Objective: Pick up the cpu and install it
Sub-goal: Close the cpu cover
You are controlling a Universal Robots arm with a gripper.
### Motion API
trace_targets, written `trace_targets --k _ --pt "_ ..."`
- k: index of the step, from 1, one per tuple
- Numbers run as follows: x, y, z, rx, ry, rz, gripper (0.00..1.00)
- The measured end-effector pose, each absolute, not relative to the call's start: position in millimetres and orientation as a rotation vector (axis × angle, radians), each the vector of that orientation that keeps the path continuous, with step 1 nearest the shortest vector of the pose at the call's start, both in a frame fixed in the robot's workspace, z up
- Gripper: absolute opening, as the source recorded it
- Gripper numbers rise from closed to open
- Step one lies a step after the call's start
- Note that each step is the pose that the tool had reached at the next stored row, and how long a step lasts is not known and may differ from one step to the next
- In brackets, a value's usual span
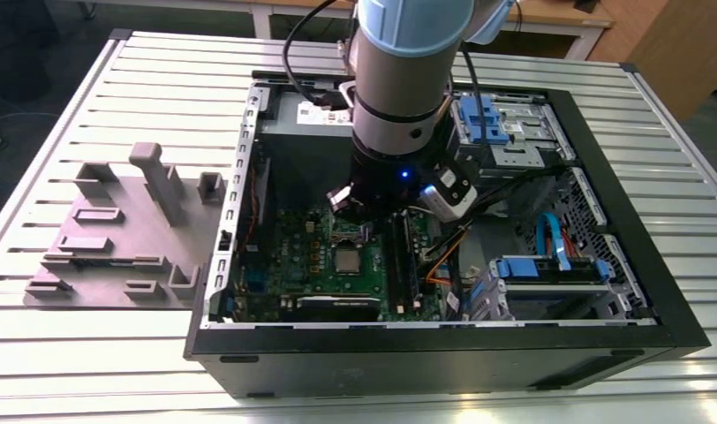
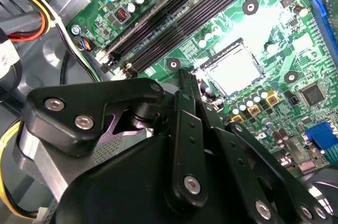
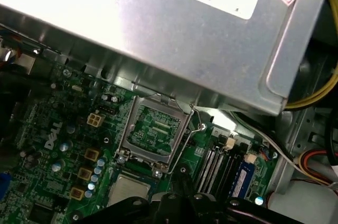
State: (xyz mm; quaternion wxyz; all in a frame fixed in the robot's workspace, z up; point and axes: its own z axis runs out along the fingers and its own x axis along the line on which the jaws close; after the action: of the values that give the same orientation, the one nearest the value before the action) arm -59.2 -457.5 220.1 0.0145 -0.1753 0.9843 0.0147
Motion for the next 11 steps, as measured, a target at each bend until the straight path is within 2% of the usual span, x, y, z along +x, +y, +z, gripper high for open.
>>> trace_targets --k 11 --pt "-58.3 -450.1 217.6 -0.546 3.064 0.049 0.10"
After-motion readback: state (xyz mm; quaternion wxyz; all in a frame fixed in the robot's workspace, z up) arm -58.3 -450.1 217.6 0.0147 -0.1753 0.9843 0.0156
